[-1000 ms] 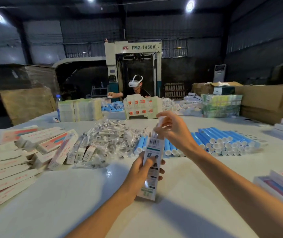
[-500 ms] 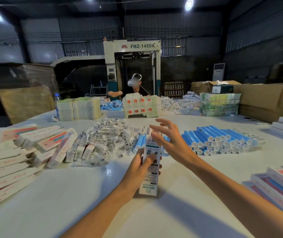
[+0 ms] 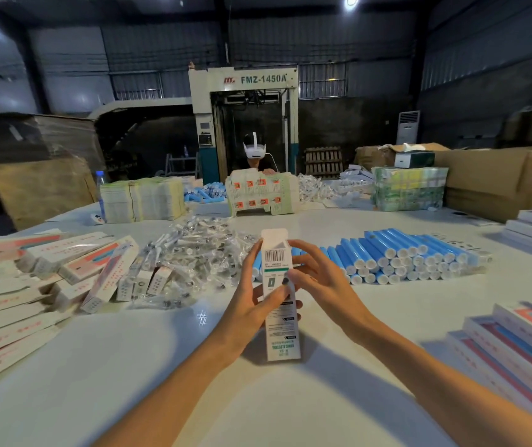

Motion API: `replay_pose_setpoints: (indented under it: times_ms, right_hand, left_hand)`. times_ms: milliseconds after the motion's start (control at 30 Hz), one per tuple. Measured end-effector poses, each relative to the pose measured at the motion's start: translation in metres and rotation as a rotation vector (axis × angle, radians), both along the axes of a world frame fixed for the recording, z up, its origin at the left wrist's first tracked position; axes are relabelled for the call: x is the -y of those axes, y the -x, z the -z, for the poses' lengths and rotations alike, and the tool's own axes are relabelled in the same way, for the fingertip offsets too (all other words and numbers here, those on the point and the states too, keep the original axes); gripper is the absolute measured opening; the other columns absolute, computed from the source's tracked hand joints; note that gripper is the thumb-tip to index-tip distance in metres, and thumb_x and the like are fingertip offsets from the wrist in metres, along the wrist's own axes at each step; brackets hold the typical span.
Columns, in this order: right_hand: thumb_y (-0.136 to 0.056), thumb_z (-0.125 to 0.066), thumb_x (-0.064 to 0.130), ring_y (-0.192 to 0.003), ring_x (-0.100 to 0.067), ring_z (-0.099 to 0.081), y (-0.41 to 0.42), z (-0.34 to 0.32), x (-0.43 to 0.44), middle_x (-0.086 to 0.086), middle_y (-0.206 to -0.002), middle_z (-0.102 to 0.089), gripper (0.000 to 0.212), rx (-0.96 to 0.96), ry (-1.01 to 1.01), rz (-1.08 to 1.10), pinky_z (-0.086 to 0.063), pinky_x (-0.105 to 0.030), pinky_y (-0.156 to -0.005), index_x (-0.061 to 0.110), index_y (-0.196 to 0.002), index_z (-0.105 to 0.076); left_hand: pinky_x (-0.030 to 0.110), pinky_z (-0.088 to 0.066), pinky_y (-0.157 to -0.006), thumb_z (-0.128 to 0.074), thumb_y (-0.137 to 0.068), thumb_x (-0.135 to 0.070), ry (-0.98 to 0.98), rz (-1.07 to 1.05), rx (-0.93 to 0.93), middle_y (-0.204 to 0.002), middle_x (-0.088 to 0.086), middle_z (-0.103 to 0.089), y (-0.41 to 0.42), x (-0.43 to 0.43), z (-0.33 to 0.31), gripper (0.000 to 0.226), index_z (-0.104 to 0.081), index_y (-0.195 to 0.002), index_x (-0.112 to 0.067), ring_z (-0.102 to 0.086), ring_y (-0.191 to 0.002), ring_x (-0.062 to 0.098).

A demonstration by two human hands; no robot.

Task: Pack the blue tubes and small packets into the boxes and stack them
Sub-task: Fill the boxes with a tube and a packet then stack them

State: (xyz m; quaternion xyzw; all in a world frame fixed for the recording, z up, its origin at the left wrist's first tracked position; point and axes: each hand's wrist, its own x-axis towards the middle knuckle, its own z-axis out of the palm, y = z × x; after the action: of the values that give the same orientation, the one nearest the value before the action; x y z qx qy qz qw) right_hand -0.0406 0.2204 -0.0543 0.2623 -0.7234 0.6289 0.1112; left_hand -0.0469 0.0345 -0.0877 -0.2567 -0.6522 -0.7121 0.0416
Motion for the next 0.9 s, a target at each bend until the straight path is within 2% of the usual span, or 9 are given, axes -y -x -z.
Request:
replay_pose_setpoints:
  times_ms: [100,233,333,367,400,500,633,800,900]
  right_hand:
    - [-0.105,-0.059,0.016,-0.114,-0.02,-0.067,-0.004,-0.001,-0.002,0.002,-0.12,-0.071,0.04,-0.034,-0.027,-0.004,-0.059,-0.039,-0.094,0.037,-0.139,-0.055]
    - [-0.104,-0.056,0.006,-0.111,-0.022,-0.067,-0.004,-0.003,0.003,0.002,-0.113,-0.072,0.035,-0.061,-0.054,0.005,-0.06,-0.042,-0.093,0.024,-0.134,-0.056]
    - [-0.104,-0.057,0.01,-0.11,-0.023,-0.069,-0.002,-0.003,0.005,-0.001,-0.117,-0.069,0.035,-0.058,-0.124,0.018,-0.062,-0.049,-0.086,0.025,-0.135,-0.052]
    - [-0.105,-0.057,0.015,-0.109,-0.021,-0.069,-0.002,-0.002,0.005,0.001,-0.119,-0.069,0.032,-0.043,-0.14,0.009,-0.063,-0.048,-0.084,0.027,-0.134,-0.051]
    - [-0.106,-0.057,0.023,-0.109,-0.018,-0.069,-0.002,-0.002,0.004,0.003,-0.12,-0.068,0.028,-0.032,-0.14,-0.006,-0.064,-0.045,-0.084,0.028,-0.133,-0.051]
    - [-0.108,-0.053,0.04,-0.102,-0.017,-0.069,-0.001,-0.005,0.002,0.004,-0.112,-0.072,0.021,-0.076,-0.037,0.025,-0.059,-0.031,-0.082,0.023,-0.12,-0.056]
    - [-0.108,-0.054,0.027,-0.088,-0.028,-0.071,0.005,-0.015,-0.002,-0.005,-0.099,-0.079,0.014,-0.064,0.044,0.059,-0.061,-0.033,-0.076,0.018,-0.118,-0.047]
    - [-0.105,-0.06,0.02,-0.088,-0.036,-0.07,0.01,-0.028,-0.01,-0.006,-0.092,-0.079,0.014,-0.069,-0.007,0.067,-0.06,-0.042,-0.076,0.014,-0.117,-0.055]
    - [-0.105,-0.059,0.014,-0.08,-0.028,-0.071,0.01,-0.025,-0.011,-0.002,-0.091,-0.078,0.006,-0.219,-0.076,0.099,-0.061,-0.036,-0.067,0.011,-0.11,-0.056]
  left_hand:
    - [0.065,-0.06,-0.091,-0.074,-0.099,-0.02,-0.011,0.01,0.001,-0.149,0.001,-0.058,0.0,-0.006,-0.001,0.083,-0.026,-0.154,-0.059,-0.072,-0.112,0.042]
    - [0.049,-0.064,-0.08,-0.068,-0.096,-0.008,-0.007,-0.017,-0.028,-0.136,-0.003,-0.063,-0.004,-0.016,-0.002,0.075,-0.033,-0.139,-0.059,-0.073,-0.095,0.029]
    - [0.04,-0.065,-0.087,-0.085,-0.085,0.001,0.07,-0.133,-0.086,-0.132,-0.019,-0.065,-0.006,-0.019,-0.002,0.098,-0.025,-0.147,-0.045,-0.069,-0.119,0.014]
    - [0.039,-0.064,-0.089,-0.088,-0.082,0.0,0.085,-0.146,-0.095,-0.132,-0.019,-0.066,-0.006,-0.018,-0.002,0.101,-0.024,-0.149,-0.04,-0.068,-0.122,0.011]
    - [0.039,-0.065,-0.085,-0.09,-0.08,0.0,0.087,-0.136,-0.086,-0.129,-0.015,-0.068,-0.005,-0.017,-0.002,0.102,-0.024,-0.15,-0.036,-0.069,-0.119,0.011]
    - [0.043,-0.064,-0.066,-0.088,-0.079,0.003,0.074,-0.083,-0.045,-0.118,-0.007,-0.067,-0.004,-0.014,0.0,0.099,-0.027,-0.147,-0.036,-0.074,-0.091,0.02]
    - [0.046,-0.064,-0.064,-0.079,-0.079,0.011,0.078,-0.035,-0.038,-0.11,-0.003,-0.07,-0.007,-0.013,-0.001,0.095,-0.03,-0.144,-0.039,-0.071,-0.085,0.022]
    - [0.048,-0.064,-0.067,-0.076,-0.08,0.012,0.107,0.031,-0.021,-0.1,0.008,-0.072,-0.01,-0.009,-0.003,0.091,-0.039,-0.133,-0.053,-0.07,-0.084,0.029]
    - [0.047,-0.063,-0.068,-0.076,-0.078,0.008,0.112,0.022,-0.02,-0.1,0.007,-0.072,-0.008,-0.011,-0.002,0.092,-0.034,-0.14,-0.046,-0.069,-0.084,0.03]
